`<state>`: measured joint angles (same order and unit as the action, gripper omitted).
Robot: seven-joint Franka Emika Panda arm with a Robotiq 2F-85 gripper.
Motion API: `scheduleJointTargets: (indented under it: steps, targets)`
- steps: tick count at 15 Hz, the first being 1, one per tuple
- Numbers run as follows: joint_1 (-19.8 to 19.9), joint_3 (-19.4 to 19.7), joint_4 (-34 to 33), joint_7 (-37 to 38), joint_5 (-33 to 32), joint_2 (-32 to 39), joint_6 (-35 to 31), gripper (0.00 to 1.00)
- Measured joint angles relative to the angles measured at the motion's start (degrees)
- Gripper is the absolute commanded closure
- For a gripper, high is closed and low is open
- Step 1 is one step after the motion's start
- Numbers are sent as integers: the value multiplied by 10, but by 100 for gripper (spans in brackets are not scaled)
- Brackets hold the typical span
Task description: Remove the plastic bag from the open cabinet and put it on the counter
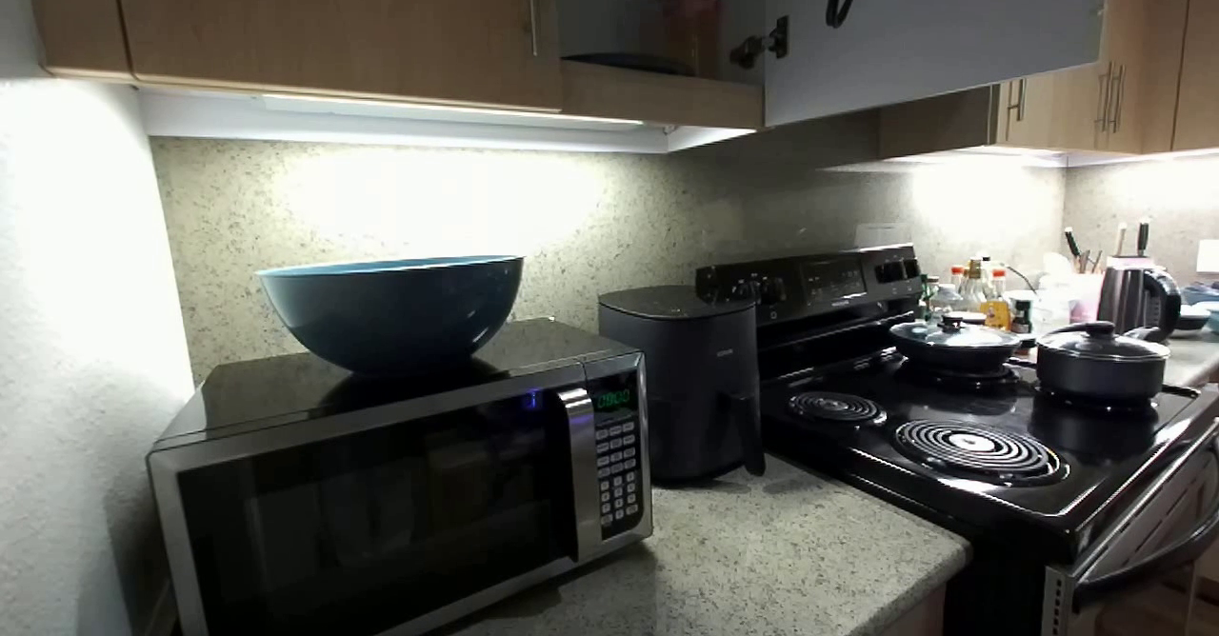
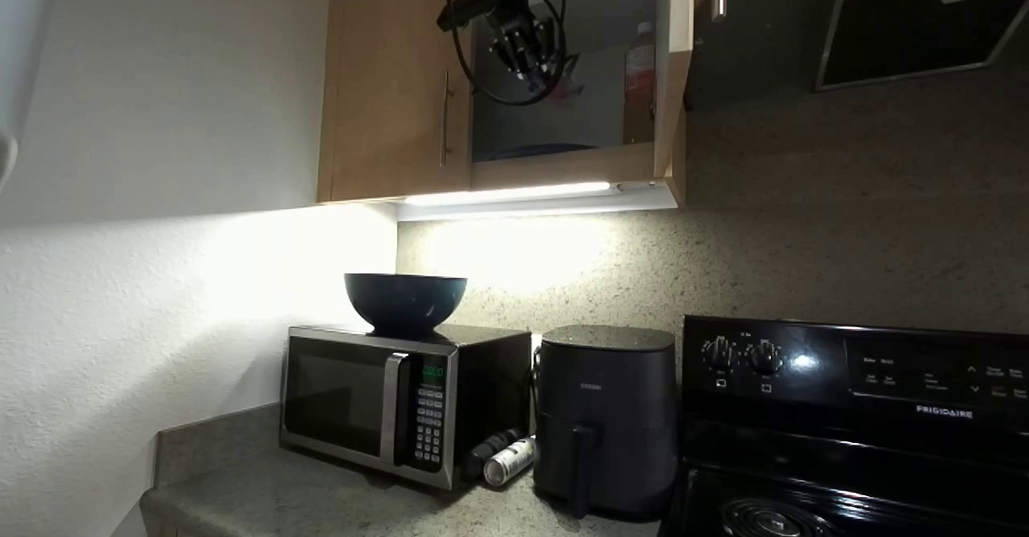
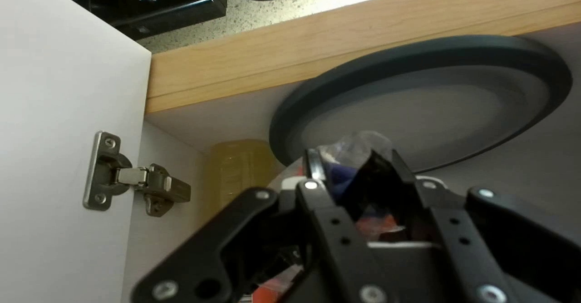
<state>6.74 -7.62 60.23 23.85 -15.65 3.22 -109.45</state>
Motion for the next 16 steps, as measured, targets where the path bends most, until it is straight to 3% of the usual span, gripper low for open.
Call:
scheduleJointTargets:
  steps: [1,2,6,9,16]
  targets:
    - [0,0,0,0,0,0,0,65]
    - [0,0,0,0,0,0,0,87]
    - [-2,-1,4,0,6,1,0,87]
    - [-4,-7,36,0,46,-9,18,87]
    - [-7,-7,172,3,129,-96,143,87]
